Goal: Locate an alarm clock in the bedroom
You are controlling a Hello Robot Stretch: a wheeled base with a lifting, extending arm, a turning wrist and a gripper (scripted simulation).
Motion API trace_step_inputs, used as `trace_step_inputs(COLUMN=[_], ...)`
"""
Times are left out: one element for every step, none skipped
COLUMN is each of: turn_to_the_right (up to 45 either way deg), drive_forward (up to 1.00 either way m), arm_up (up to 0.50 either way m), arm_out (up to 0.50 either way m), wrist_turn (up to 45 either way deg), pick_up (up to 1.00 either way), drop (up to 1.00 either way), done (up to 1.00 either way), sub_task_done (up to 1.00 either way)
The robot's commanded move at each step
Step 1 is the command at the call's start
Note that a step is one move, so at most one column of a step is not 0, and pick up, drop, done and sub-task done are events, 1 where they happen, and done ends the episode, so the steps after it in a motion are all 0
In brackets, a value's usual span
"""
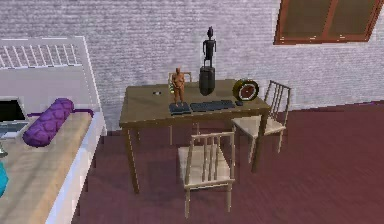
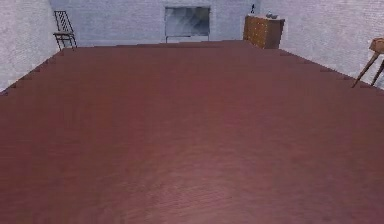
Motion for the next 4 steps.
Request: trace_step_inputs(turn_to_the_right=[3.0, 0.0, 15.0, 0.0], drive_forward=[0.0, 0.45, 0.0, 0.0], arm_up=[0.0, 0.0, 0.0, 0.0], arm_out=[0.0, 0.0, 0.0, 0.0], wrist_turn=[0.0, 0.0, 0.0, 0.0], pick_up=[0.0, 0.0, 0.0, 0.0], drop=[0.0, 0.0, 0.0, 0.0], done=[0.0, 0.0, 0.0, 1.0], sub_task_done=[0.0, 0.0, 0.0, 0.0])
